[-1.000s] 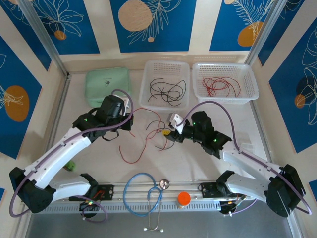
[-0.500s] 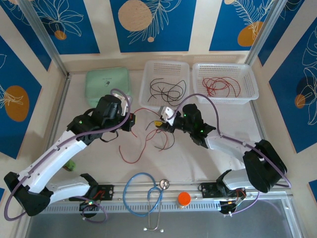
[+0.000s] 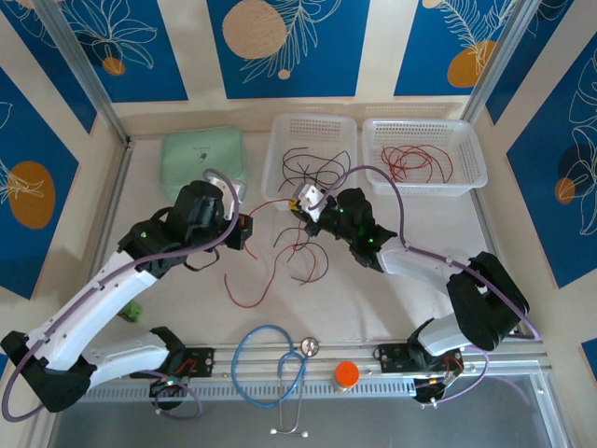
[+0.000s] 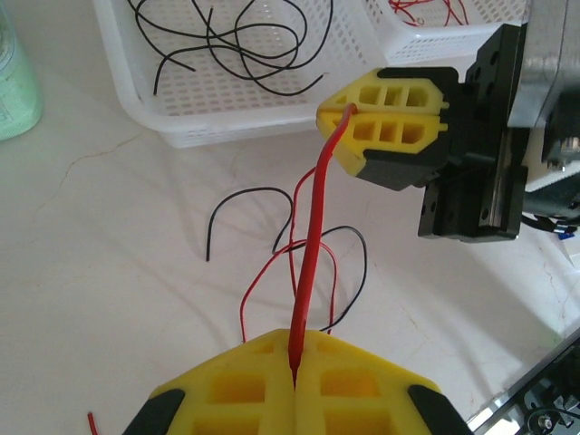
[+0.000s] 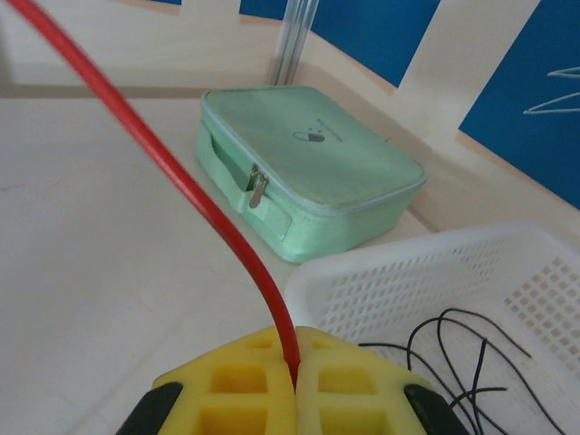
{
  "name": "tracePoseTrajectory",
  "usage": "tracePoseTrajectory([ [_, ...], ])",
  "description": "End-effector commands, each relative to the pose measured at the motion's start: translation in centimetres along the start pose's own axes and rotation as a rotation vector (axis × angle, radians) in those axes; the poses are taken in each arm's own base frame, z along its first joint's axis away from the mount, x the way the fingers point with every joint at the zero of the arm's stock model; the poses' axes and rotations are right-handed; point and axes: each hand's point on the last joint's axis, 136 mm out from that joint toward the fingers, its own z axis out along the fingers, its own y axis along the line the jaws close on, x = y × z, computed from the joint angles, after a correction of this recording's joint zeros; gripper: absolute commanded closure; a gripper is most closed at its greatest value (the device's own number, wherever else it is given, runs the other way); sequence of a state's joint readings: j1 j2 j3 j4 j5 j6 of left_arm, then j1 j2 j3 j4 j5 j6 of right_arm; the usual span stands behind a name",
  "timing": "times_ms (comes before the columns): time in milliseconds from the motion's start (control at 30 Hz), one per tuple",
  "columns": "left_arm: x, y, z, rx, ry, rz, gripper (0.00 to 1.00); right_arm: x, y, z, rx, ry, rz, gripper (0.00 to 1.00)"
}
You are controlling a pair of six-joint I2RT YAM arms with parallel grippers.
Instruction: Untangle the cables
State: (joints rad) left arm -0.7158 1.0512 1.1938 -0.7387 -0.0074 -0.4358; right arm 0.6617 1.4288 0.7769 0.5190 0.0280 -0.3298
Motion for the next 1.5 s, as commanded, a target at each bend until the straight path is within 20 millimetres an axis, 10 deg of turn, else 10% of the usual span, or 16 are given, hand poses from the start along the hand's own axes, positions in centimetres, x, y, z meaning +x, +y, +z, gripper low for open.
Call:
tracePoseTrajectory([
  [0,-0.5,-0.7,-1.3,0.026,-0.028,0.027,0.88,-3.2,-1.6,-1.1,0.055,-0.035,0.005,1.0],
  [233,0.7,-0.6,0.7,0.044,0.0,0.029,0.51,-9.4,-3.3,-5.1,0.082,-0.053,0.029,1.0],
  [700,4.0,-0.4,5.9,0.06,0.104,0.02,0.43,-14.6,-13.4,-13.2,0.375,0.057,0.261,1.0],
  [1067,7.3,-1.5,11.4,0.047,0.218,0.035,0.42,-6.5,-27.9,-19.5,0.739,0.284,0.707,1.0],
  [1467,8.2,0.4,15.6,-0.152,0.259,0.083,0.42,8.3,-39.6,-18.9,0.96,0.462,0.936,1.0],
])
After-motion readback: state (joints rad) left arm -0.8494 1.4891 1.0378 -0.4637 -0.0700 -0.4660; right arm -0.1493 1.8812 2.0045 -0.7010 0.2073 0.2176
